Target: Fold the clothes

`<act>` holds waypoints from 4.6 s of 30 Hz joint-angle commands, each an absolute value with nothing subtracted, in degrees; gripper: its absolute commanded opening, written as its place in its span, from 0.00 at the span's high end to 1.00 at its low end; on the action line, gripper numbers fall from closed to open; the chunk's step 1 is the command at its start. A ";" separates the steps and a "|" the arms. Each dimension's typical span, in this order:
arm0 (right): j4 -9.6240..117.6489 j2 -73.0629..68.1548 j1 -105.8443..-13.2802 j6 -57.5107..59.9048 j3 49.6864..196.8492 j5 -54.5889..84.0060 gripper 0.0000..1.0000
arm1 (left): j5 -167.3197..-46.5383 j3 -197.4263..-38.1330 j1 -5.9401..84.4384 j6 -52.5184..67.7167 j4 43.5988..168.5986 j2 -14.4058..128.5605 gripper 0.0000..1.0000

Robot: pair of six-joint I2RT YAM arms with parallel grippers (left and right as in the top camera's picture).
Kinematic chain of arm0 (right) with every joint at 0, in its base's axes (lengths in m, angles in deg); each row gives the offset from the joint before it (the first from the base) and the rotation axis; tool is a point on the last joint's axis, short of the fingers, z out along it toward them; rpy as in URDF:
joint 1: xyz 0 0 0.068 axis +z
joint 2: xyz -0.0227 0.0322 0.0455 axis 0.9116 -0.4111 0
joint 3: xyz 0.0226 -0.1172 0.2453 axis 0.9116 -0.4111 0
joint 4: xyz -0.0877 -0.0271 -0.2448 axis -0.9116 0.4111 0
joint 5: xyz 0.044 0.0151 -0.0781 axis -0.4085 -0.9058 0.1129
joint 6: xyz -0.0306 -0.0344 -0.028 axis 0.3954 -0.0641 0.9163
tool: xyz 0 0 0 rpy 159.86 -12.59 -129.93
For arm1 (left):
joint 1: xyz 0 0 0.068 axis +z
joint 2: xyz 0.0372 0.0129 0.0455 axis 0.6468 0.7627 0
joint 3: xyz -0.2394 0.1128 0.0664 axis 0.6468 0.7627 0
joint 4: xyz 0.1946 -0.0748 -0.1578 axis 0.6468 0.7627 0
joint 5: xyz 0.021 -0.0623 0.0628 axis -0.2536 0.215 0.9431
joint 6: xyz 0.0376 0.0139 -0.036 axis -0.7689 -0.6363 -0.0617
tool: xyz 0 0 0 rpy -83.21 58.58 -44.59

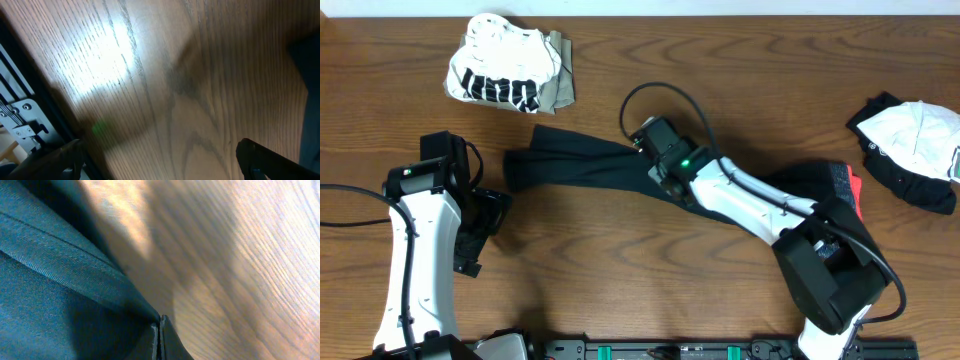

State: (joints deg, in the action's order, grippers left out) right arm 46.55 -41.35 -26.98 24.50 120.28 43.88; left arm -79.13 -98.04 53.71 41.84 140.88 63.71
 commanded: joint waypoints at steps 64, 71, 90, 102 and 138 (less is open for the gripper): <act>41.35 -59.21 -11.49 39.23 142.73 35.00 0.01 | -74.78 -85.80 59.26 45.40 132.18 63.67 0.02; 39.62 -61.04 -9.78 44.56 142.73 38.19 0.01 | -74.78 -85.80 59.26 45.38 132.21 63.67 0.02; 32.91 -62.11 -11.47 44.89 142.73 41.84 0.51 | -74.78 -85.80 59.26 45.38 132.23 63.67 0.02; 33.78 -62.11 -11.99 42.99 142.71 36.93 0.50 | -74.76 -85.80 59.26 45.36 132.25 63.67 0.02; 28.36 -63.29 -12.86 41.37 142.73 41.01 0.97 | -72.18 -85.80 59.26 45.38 132.21 63.67 0.02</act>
State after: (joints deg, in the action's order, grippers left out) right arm 28.87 -62.68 -12.19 43.27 142.01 40.27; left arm -73.29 -86.09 59.00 44.88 131.90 63.71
